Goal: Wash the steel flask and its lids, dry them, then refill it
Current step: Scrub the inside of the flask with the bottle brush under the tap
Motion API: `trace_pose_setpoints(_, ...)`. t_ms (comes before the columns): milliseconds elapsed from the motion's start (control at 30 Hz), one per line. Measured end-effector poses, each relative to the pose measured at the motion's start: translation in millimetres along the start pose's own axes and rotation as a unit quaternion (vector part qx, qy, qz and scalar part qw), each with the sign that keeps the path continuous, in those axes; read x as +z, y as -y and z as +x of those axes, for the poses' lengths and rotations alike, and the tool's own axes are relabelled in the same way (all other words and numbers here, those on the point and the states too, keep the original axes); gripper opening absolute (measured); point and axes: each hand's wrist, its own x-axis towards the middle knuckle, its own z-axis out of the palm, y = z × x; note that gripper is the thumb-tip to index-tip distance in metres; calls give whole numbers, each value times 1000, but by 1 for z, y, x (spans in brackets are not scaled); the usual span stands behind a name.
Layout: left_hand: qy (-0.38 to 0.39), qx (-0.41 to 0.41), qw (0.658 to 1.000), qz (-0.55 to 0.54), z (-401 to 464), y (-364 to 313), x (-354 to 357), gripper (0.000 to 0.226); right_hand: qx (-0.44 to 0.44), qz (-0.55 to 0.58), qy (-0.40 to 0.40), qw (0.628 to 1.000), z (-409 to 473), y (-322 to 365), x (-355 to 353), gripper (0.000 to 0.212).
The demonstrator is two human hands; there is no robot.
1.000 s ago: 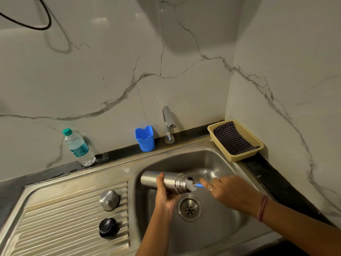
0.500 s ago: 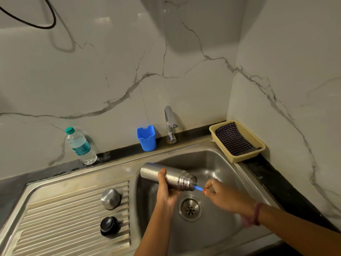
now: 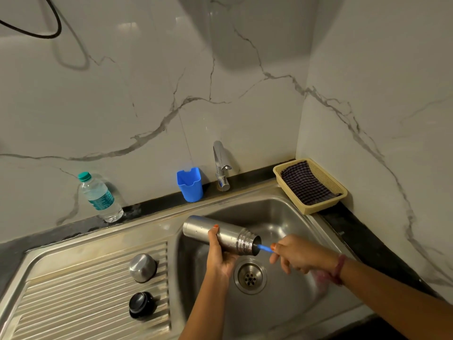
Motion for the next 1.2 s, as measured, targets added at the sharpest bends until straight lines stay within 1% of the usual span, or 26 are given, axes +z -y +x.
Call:
trace_pose_setpoints(33, 1, -5, 1000, 0, -1, 0, 2, 30, -34, -72, -38, 996, -3, -1, 2, 32)
trace_pose_setpoints(67, 1, -9, 1000, -5, -1, 0, 3, 30, -82, -189, -104, 973, -5, -3, 5, 27)
trace_pose_setpoints(100, -1, -12, 1000, -13, -1, 1, 4, 32, -125, -322, -172, 923, -5, -7, 10, 21)
trace_pose_setpoints(133, -3, -13, 1000, -24, 0, 1, 5, 37, -141, -431, -226, 862, -5, -10, 17, 16)
trace_pose_setpoints(167, -5, -15, 999, -30, 1, 1, 5, 43, -147, -495, -275, 811, -3, -14, 22, 17)
trace_pose_setpoints(200, -8, -16, 999, -33, 1, 1, 5, 48, -168, -508, -314, 784, 0, -17, 25, 20)
trace_pose_setpoints(267, -10, -10, 999, -34, 1, 1, 4, 53, -185, -511, -327, 773, 0, -14, 25, 20)
trace_pose_setpoints(367, -9, -5, 999, -41, 2, 0, 4, 56, -184, -447, -268, 833, -1, -9, 22, 28)
trace_pose_setpoints(433, -4, -6, 999, -35, 2, -2, 3, 54, -158, -351, -210, 899, 7, -8, 17, 27)
trace_pose_setpoints(500, 0, -6, 1000, -29, 0, -3, 3, 50, -104, -229, -119, 961, 10, 0, 8, 30)
trace_pose_setpoints(567, 0, -6, 1000, -30, -2, -3, 2, 47, -76, -129, -75, 986, 8, 5, -1, 30)
trace_pose_setpoints(600, -1, -4, 1000, -30, -3, -3, 2, 47, -78, -115, -78, 987, 4, 7, -3, 28)
trace_pose_setpoints(633, -4, -4, 1000, -30, -2, -4, 2, 48, -96, -139, -100, 980, 1, 6, -3, 26)
trace_pose_setpoints(667, -5, -5, 1000, -30, -1, -5, 2, 49, -128, -198, -137, 962, -3, 5, 0, 24)
trace_pose_setpoints(700, -7, -4, 999, -34, -1, -6, 2, 50, -173, -288, -194, 922, -2, -1, 6, 23)
trace_pose_setpoints(733, -7, -4, 999, -40, 0, -6, 2, 51, -211, -380, -245, 866, 1, -8, 12, 22)
trace_pose_setpoints(800, -7, -5, 999, -49, 1, -5, 1, 52, -281, -464, -328, 774, 6, -17, 20, 16)
trace_pose_setpoints(833, -6, -6, 999, -52, 1, -5, 1, 53, -298, -450, -347, 767, 7, -16, 20, 16)
trace_pose_setpoints(867, -4, -5, 998, -56, 1, -4, 1, 54, -295, -441, -355, 770, 7, -15, 20, 15)
trace_pose_setpoints(900, -3, -4, 998, -60, 2, -4, 1, 55, -275, -433, -337, 789, 7, -14, 20, 13)
trace_pose_setpoints(967, -1, -2, 998, -58, 4, -3, 0, 54, -221, -355, -281, 864, 8, -9, 20, 23)
trace_pose_setpoints(1033, 2, -1, 999, -48, 3, -2, -2, 51, -133, -191, -189, 954, 10, -3, 14, 36)
trace_pose_setpoints(1067, 2, -1, 999, -48, 2, -2, -3, 50, -90, -114, -143, 979, 11, -1, 12, 39)
trace_pose_setpoints(1133, 1, -3, 999, -51, 2, -2, -5, 50, -62, -49, -125, 989, 13, 0, 11, 41)
trace_pose_setpoints(1167, 1, -2, 999, -50, 2, -2, -5, 50, -65, -59, -131, 988, 10, 2, 12, 39)
trace_pose_setpoints(1200, 0, 0, 999, -50, 3, -3, -5, 50, -85, -100, -153, 979, 5, 4, 14, 36)
